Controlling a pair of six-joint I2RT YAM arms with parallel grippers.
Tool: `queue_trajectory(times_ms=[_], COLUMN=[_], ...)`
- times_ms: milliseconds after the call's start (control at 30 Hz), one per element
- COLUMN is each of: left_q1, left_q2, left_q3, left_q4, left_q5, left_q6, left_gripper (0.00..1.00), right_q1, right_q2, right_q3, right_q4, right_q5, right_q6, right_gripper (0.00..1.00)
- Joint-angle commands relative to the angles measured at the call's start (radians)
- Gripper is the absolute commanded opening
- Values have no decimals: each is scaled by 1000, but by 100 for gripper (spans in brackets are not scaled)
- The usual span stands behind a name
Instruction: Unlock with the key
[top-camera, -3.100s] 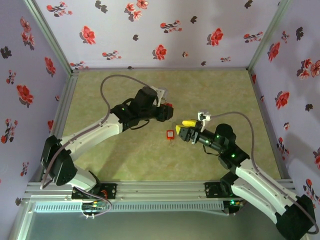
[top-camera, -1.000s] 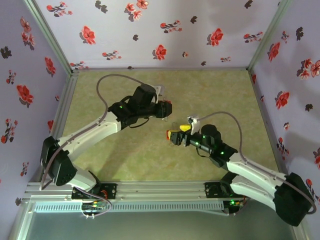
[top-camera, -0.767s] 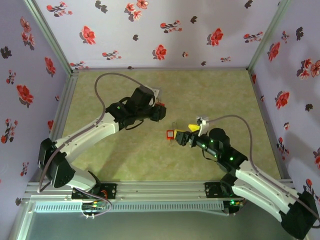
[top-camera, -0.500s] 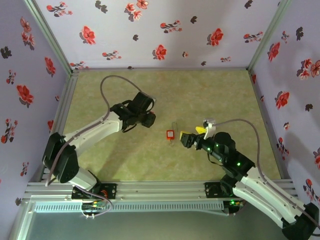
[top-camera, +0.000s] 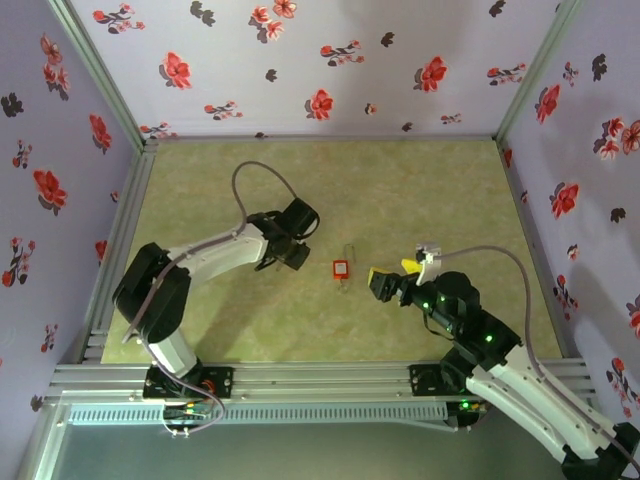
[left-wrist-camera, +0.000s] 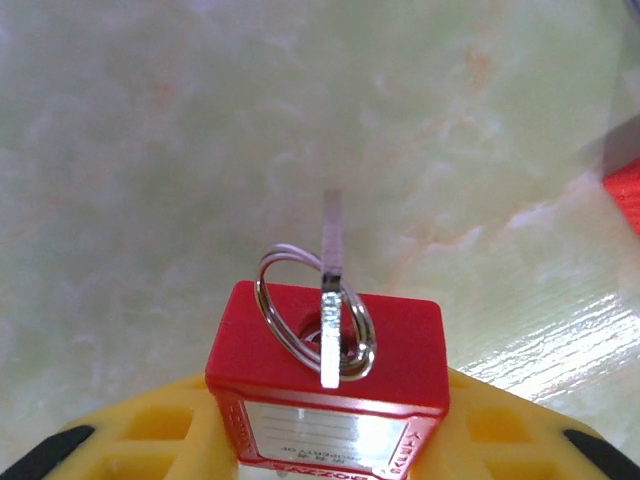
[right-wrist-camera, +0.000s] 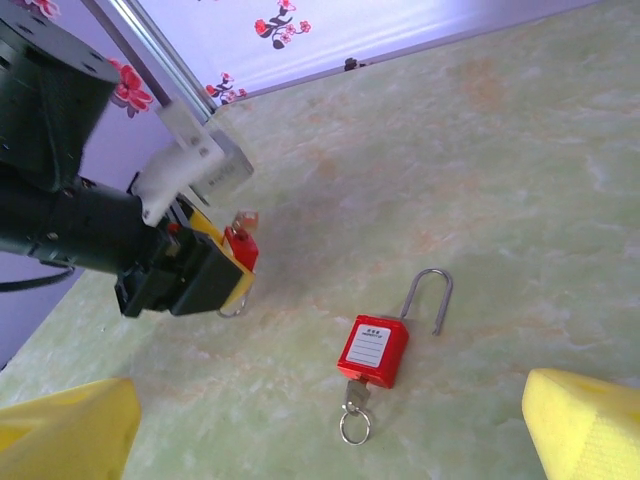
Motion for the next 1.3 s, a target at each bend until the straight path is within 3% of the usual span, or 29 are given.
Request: queue_trajectory(times_ms=[0,367,767,900,1000,1033,1133,1200,1267], left_q1=[-48,-194,-267,-264,-226,-193,-39,69,147], left_q2=[35,75,-54,-153,-289,-353,-550,-685,-803], left_q3=[-18,-66,-106,-99,-103,-113,-144,-157,-157], left_q4=[31,19,-157,-192,-200,-194,-187,-161,-125], left_q5=[-28,2,72,71,69,66,77,110,129], left_q6=[3,9,83,51,-35,-77,-213,-286,-333], left_gripper=[0,0,71,78,85,90,93,99,100], right_q1=[6,6,-6,-32,-80,-115,-166,-149,-78], right_q2=[-25,-58,18,105,201,234,391,512,650], right_q3=[39,54,115,162,218,237,287,336,410], right_q4=[-40,-85,-116,-126,-155,-155,-119,-119,-196], right_q5=[30,39,4,-61,-94,-135,-326,-445,-464], right_q6=[-11,-16,-70,-99,-132,-142,-214,-348,-544], right_gripper=[98,99,99,99,99,99,99,99,99])
